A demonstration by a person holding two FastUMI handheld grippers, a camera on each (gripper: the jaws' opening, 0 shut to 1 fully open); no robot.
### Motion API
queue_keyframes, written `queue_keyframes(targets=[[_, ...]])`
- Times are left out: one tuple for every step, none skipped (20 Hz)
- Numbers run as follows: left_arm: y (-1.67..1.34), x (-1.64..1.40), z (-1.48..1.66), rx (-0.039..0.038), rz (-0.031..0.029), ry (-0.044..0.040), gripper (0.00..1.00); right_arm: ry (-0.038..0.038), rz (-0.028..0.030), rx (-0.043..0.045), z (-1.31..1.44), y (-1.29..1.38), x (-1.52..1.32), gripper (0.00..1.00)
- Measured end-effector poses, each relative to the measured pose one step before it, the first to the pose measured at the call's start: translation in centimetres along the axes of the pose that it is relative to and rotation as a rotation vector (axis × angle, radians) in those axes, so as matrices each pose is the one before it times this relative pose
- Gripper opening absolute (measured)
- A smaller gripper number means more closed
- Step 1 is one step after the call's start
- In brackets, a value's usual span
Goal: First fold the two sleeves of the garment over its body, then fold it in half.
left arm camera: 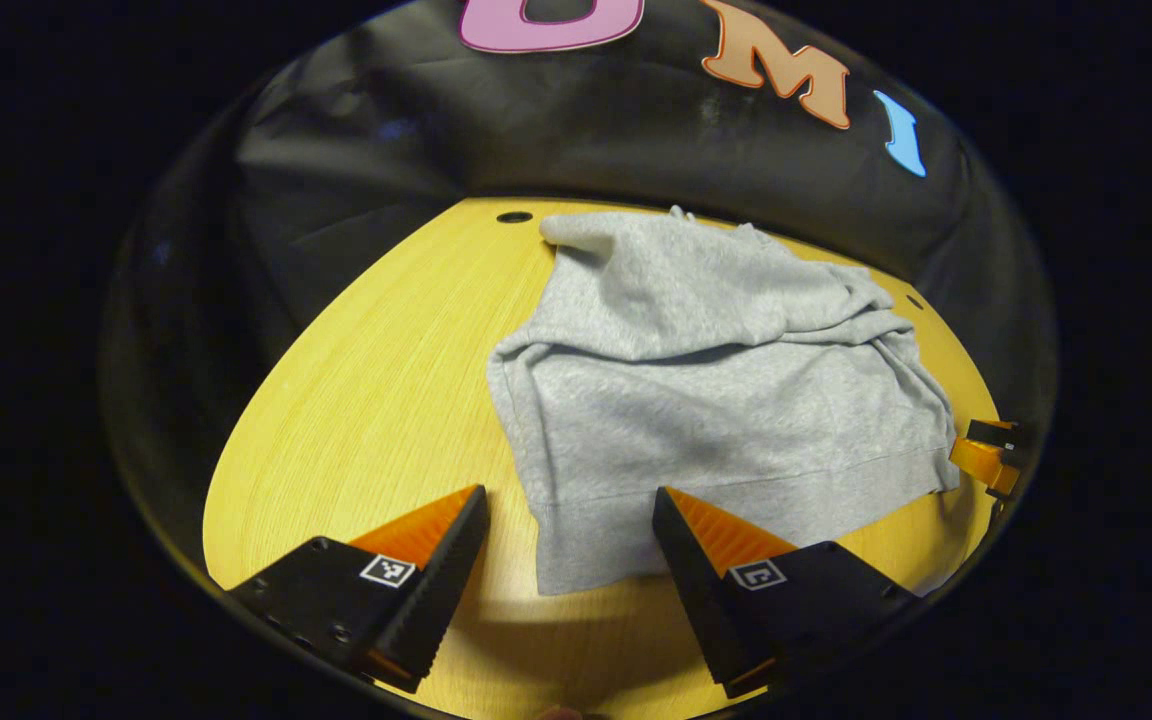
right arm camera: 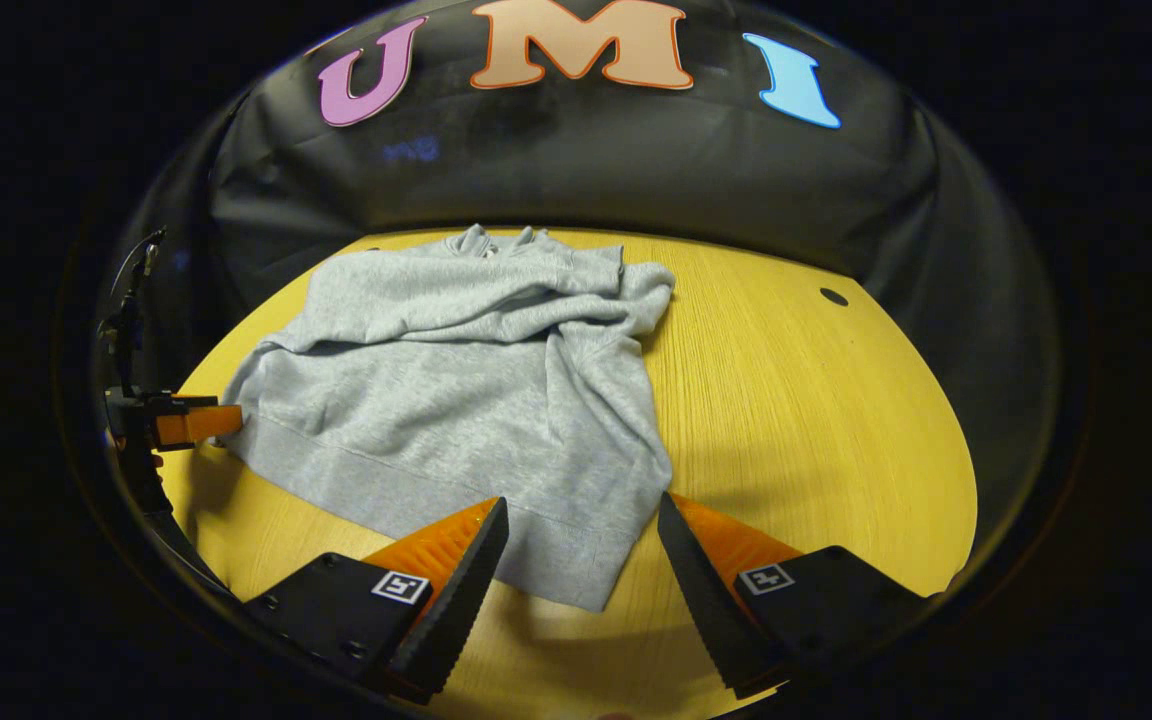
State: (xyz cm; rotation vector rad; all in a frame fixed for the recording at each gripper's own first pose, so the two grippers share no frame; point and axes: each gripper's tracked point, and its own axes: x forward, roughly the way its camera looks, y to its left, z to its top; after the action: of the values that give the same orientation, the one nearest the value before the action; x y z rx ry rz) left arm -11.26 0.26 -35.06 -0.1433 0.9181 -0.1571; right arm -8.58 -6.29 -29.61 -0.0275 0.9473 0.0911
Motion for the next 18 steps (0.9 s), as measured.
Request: queue_keyframes(targets=[[0.060, -0.131, -0.114, 0.01012, 0.00133, 0.00903, 0.95, 0.01534, -0.00068, 0.00572, -0.526, -0.040, 0.358, 0.96], [-0.121, -0.024, 0.116, 0.00847, -0.00182, -0.00549, 0.96, 0.01955, -0.00164, 0.00543, -0.488, 0.003, 0.224, 0.96], [0.024, 0.179, -0.107, -0.00133, -0.00024, -0.00131, 0.96, 0.01765, -0.00461, 0.00231, -0.529, -0.016, 0.215, 0.96], [0.025, -0.166, -0.025, -0.00326, 0.00188, 0.00178, 0.96, 0.01964, 0.00488, 0.00778, -0.471, 0.057, 0.060, 0.96], [-0.003, 0.083, 0.168, 0.00274, -0.00067, -0.00896, 0.96, -0.01444, 0.00024, 0.02013, 0.204, 0.040, 0.094, 0.92], [0.039, -0.020, -0.103, -0.00376, 0.00400, 0.00051, 0.95, 0.01593, 0.00843, 0.01631, -0.285, 0.130, 0.237, 0.96], [0.076, -0.062, 0.096, -0.00293, 0.00537, -0.00528, 0.95, -0.01004, 0.00206, 0.00827, 0.107, -0.144, -0.092, 0.91], [0.004, 0.032, 0.008, -0.00065, 0.00426, 0.00295, 0.95, 0.00694, 0.00284, -0.00876, -0.078, -0.025, 0.161, 0.96], [-0.111, 0.020, -0.060, 0.00213, -0.00189, 0.00183, 0.93, -0.00433, 0.00313, -0.00671, -0.041, 0.065, -0.140, 0.94], [-0.427, 0.086, 0.109, 0.00636, -0.01262, -0.00115, 0.93, 0.00462, 0.01627, -0.00538, 0.055, 0.313, -0.025, 0.89], [-0.366, 0.370, 0.009, 0.00675, -0.00877, 0.00250, 0.82, 0.00286, 0.00437, -0.01333, -0.017, -0.002, 0.152, 0.84], [-0.182, 0.050, 0.169, 0.00430, -0.00484, -0.00027, 0.77, 0.00776, 0.02674, -0.00252, 0.027, 0.459, 0.131, 0.82], [-0.192, 0.025, -0.017, 0.00168, -0.00512, 0.01320, 0.68, -0.00253, 0.00765, 0.00591, 0.154, 0.394, 0.076, 0.65], [-0.297, 0.069, 0.042, 0.00325, -0.00901, 0.01053, 0.65, 0.00413, 0.01488, 0.00889, 0.104, 0.431, 0.215, 0.48], [-0.255, 0.042, 0.168, 0.00294, -0.00702, 0.00860, 0.55, 0.00457, 0.00760, 0.01311, 0.043, 0.088, 0.016, 0.31], [-0.277, 0.136, 0.218, 0.00086, -0.01043, 0.00216, 0.48, 0.00994, 0.01539, 0.00849, 0.137, 0.205, -0.035, 0.28], [-0.330, 0.216, 0.060, -0.00426, -0.00860, -0.00453, 0.36, 0.01326, 0.00609, 0.01814, -0.238, -0.090, 0.537, 0.17], [-0.267, -0.009, 0.197, -0.00092, -0.00879, 0.00109, 0.28, 0.01398, 0.01145, 0.01826, 0.323, 0.052, -0.446, 0.18]])
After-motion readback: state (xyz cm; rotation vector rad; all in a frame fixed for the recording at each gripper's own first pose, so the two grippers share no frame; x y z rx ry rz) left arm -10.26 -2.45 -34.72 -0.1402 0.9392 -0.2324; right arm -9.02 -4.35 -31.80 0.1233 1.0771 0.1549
